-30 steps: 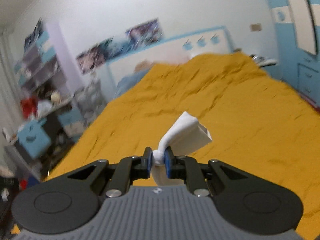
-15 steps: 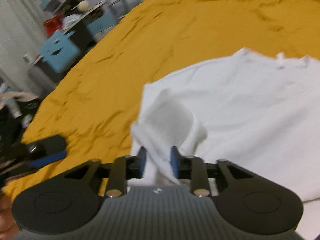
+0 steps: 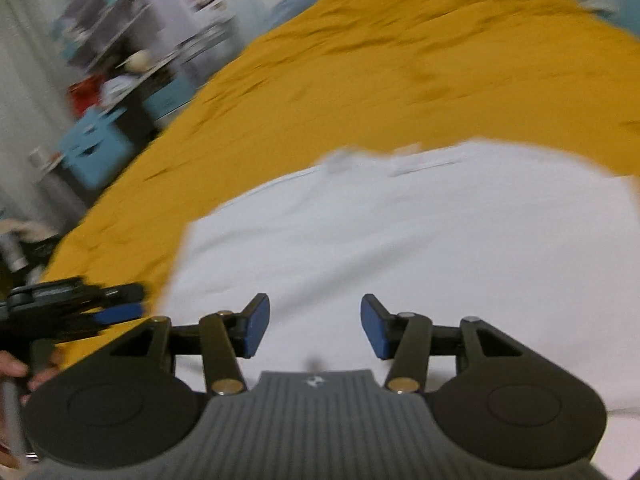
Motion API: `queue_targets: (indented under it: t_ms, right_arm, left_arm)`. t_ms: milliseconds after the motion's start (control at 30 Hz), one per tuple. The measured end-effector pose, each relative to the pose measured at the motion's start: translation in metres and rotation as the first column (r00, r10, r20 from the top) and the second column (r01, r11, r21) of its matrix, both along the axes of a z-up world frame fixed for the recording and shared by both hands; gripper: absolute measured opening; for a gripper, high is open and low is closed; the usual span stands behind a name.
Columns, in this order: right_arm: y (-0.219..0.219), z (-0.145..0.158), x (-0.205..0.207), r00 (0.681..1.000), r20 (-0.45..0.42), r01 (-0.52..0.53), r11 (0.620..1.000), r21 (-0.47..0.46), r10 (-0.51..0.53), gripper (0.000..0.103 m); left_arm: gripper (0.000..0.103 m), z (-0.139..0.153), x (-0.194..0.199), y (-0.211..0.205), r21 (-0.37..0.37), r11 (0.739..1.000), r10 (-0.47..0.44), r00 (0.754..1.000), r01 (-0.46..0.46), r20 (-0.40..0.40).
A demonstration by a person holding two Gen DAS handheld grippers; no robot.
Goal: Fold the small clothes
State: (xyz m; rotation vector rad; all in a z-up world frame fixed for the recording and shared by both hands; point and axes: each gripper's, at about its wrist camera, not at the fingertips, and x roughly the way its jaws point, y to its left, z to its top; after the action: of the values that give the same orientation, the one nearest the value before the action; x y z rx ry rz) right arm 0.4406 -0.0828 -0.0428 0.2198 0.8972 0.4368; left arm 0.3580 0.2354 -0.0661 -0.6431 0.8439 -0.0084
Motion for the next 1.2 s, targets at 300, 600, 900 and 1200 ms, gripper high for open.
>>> queue_targets:
  t_ms: [300, 600, 900, 1200]
  right_arm:
    - [-0.176, -0.023, 0.035, 0.919, -0.046, 0.392, 0.92, 0.007, -0.391, 0.046]
    - [-0.216, -0.065, 0.08, 0.876, -0.157, 0.477, 0.869, 0.132, -0.457, 0.0]
    - [-0.211, -0.063, 0.083, 0.872, -0.122, 0.48, 0.877, 0.021, -0.474, 0.0]
    - [-0.202, -0.018, 0.028, 0.943, -0.096, 0.316, 0.947, -0.057, -0.32, 0.024]
  left_arm:
    - [0.033, -0.013, 0.028, -0.008, 0.064, 0.998, 0.021, 0.999, -0.018, -0.048]
    - [0.005, -0.012, 0.034, -0.013, 0.14, 0.99, 0.01, 0.999, -0.003, -0.052]
    - [0.007, -0.015, 0.04, -0.025, 0.25, 0.968, 0.023, 0.997, -0.005, -0.069]
    - [0.009, 0.015, 0.015, -0.02, 0.246, 0.964, -0.089, 0.995, 0.099, -0.05]
